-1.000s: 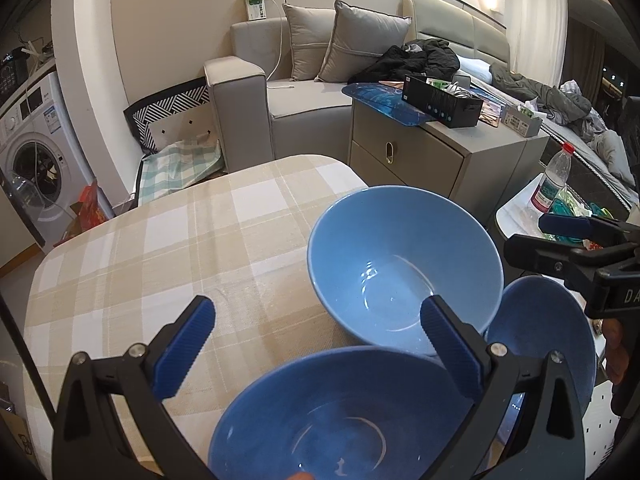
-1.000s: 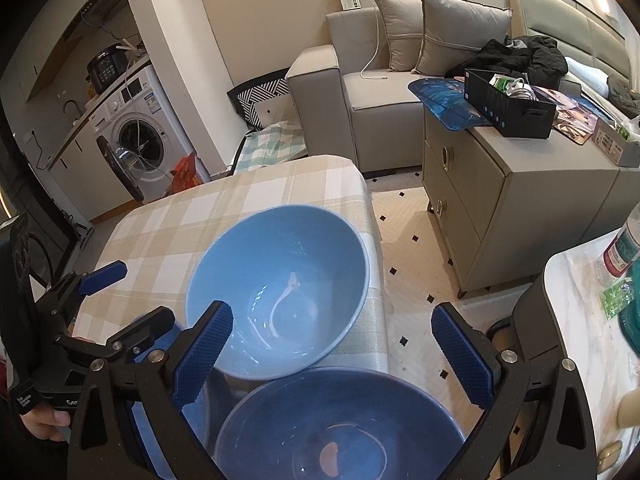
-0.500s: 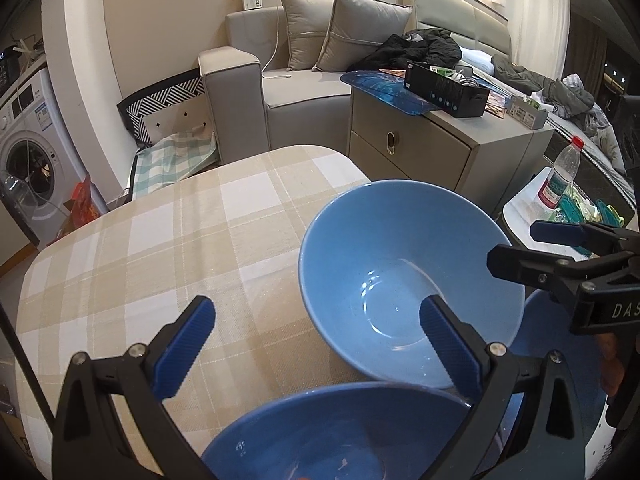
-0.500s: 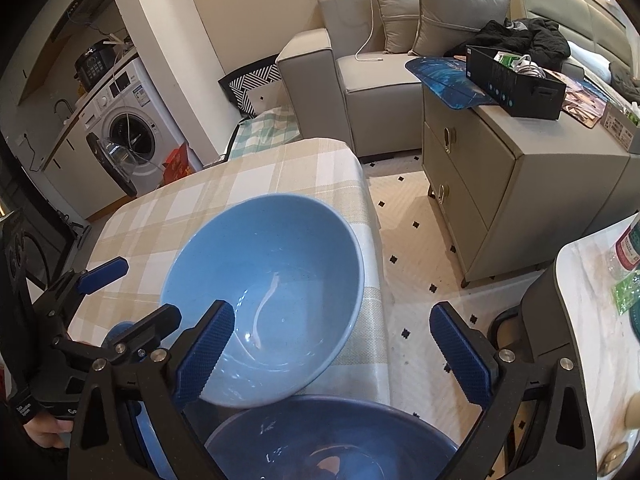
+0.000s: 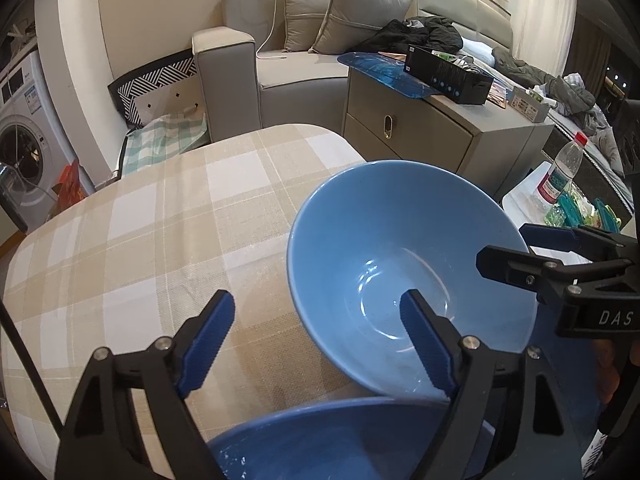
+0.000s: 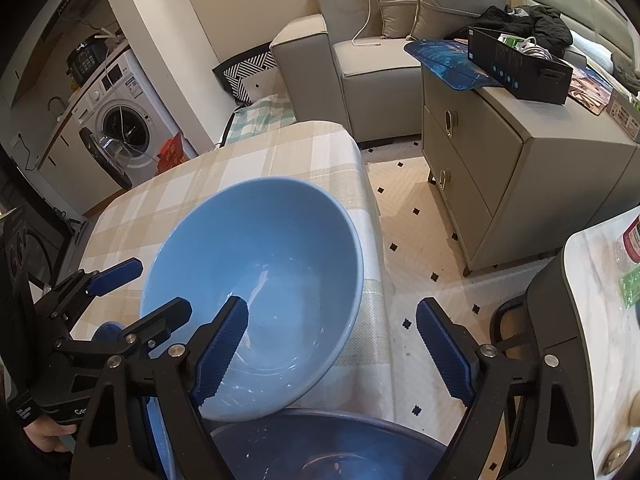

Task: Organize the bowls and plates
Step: 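Lower both open tools onto the rim of the large blue bowl, then close both tools on the rim of the large blue bowl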

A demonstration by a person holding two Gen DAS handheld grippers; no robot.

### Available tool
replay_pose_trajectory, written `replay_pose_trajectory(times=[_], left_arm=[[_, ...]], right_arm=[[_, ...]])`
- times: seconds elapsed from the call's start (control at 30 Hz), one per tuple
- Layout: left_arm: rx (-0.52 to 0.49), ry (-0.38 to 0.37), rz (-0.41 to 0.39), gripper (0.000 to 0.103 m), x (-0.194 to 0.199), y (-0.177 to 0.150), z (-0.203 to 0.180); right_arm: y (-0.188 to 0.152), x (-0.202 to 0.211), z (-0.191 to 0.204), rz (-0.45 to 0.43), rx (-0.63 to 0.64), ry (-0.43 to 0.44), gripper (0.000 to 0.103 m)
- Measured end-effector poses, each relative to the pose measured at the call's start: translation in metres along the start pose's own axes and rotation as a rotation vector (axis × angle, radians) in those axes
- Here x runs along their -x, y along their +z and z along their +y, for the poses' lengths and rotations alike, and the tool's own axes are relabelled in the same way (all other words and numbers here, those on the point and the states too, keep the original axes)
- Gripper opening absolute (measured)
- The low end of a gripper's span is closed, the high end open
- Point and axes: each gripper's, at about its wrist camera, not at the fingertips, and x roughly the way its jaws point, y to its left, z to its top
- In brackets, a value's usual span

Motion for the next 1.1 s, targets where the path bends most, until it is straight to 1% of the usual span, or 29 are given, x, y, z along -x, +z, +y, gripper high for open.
replay_pose_trajectory(times=[0.03, 0.07, 0.13, 0.2, 0.27, 0.33, 0.37, 0.43, 0.5, 0.53, 0.57, 0.6, 0.67, 0.8, 0.9, 1.1], left_arm=[[0.002, -0.002, 0.001, 0.078, 0.000, 0.000, 0.000], [0.003, -0.006, 0.006, 0.071, -0.001, 0.000, 0.001], [0.005, -0.015, 0.015, 0.068, -0.003, 0.001, 0.001], [0.005, -0.020, 0.017, 0.062, -0.004, 0.000, 0.002], [0.006, -0.027, 0.022, 0.059, -0.006, 0.000, 0.003], [0.005, -0.042, 0.025, 0.053, -0.007, -0.001, 0.003], [0.001, -0.051, 0.028, 0.047, -0.007, -0.002, 0.002], [-0.010, -0.058, 0.029, 0.044, -0.007, -0.002, -0.001], [-0.023, -0.063, 0.026, 0.037, -0.006, -0.002, -0.004], [-0.026, -0.059, 0.024, 0.037, -0.006, -0.002, -0.005], [-0.028, -0.056, 0.021, 0.036, -0.005, -0.002, -0.006], [-0.028, -0.054, 0.020, 0.035, -0.005, -0.002, -0.006], [-0.027, -0.050, 0.019, 0.032, -0.005, -0.001, -0.004], [-0.026, -0.044, 0.021, 0.026, -0.007, -0.002, -0.001], [-0.028, -0.040, 0.022, 0.024, -0.008, -0.001, -0.001], [-0.039, -0.018, 0.012, 0.022, -0.008, -0.001, -0.002]], right_arm=[[0.000, -0.001, 0.000, 0.004, -0.001, 0.000, 0.085], [0.000, -0.003, 0.000, 0.008, -0.004, -0.001, 0.084], [0.000, -0.005, 0.000, 0.015, -0.004, -0.002, 0.080], [0.000, -0.007, 0.000, 0.022, -0.003, -0.007, 0.073], [0.000, -0.008, 0.002, 0.023, 0.001, -0.005, 0.072], [0.000, -0.009, 0.003, 0.028, 0.004, -0.004, 0.069], [0.000, -0.010, 0.003, 0.028, 0.006, -0.004, 0.067], [0.000, -0.011, 0.005, 0.032, 0.012, -0.004, 0.061], [0.000, -0.011, 0.008, 0.032, 0.021, -0.007, 0.054], [0.000, -0.011, 0.009, 0.031, 0.026, -0.008, 0.052], [-0.001, -0.011, 0.011, 0.032, 0.032, -0.012, 0.047], [-0.001, -0.011, 0.012, 0.033, 0.034, -0.015, 0.045], [-0.001, -0.011, 0.013, 0.032, 0.039, -0.022, 0.044], [-0.002, -0.010, 0.013, 0.028, 0.041, -0.033, 0.040], [-0.002, -0.011, 0.011, 0.028, 0.043, -0.042, 0.035], [-0.004, -0.011, 0.013, 0.024, 0.064, -0.060, 0.033]])
